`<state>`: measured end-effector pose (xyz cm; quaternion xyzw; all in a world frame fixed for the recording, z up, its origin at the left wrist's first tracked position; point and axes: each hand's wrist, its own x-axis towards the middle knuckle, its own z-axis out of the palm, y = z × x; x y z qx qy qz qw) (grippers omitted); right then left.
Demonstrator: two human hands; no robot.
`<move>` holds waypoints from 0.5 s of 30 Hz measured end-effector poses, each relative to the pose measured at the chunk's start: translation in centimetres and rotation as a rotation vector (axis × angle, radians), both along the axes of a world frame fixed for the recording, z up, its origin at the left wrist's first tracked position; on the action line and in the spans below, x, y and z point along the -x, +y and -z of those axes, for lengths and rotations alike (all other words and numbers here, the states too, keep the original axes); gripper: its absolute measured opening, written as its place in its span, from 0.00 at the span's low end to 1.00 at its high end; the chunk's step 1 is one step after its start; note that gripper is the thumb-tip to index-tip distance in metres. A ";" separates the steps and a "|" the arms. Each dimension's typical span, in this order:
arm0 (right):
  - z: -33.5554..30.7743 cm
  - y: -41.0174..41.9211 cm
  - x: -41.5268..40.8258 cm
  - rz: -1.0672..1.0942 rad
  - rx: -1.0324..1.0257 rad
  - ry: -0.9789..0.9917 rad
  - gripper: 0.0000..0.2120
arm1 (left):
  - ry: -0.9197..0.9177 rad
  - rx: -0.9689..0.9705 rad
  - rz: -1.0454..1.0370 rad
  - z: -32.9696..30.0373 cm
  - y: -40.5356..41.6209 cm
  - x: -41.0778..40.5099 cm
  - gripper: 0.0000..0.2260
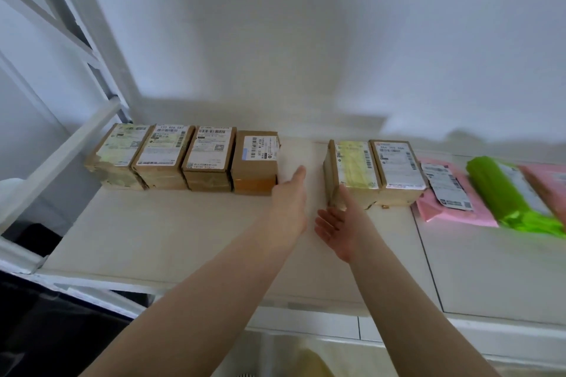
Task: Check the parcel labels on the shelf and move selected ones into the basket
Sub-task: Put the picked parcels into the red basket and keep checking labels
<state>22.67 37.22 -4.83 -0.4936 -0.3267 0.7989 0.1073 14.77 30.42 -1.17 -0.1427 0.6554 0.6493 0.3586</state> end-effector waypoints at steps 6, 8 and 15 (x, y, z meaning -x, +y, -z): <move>-0.5 2.9 -3.0 0.143 -0.004 0.005 0.36 | 0.049 0.049 0.160 -0.5 4.7 -2.7 0.39; -0.8 3.5 -3.0 0.150 -0.020 0.006 0.34 | 0.095 0.076 0.183 -0.2 5.6 -3.1 0.40; -1.1 4.6 -2.7 0.133 -0.068 -0.019 0.27 | 0.258 0.050 0.172 1.4 6.8 -3.7 0.22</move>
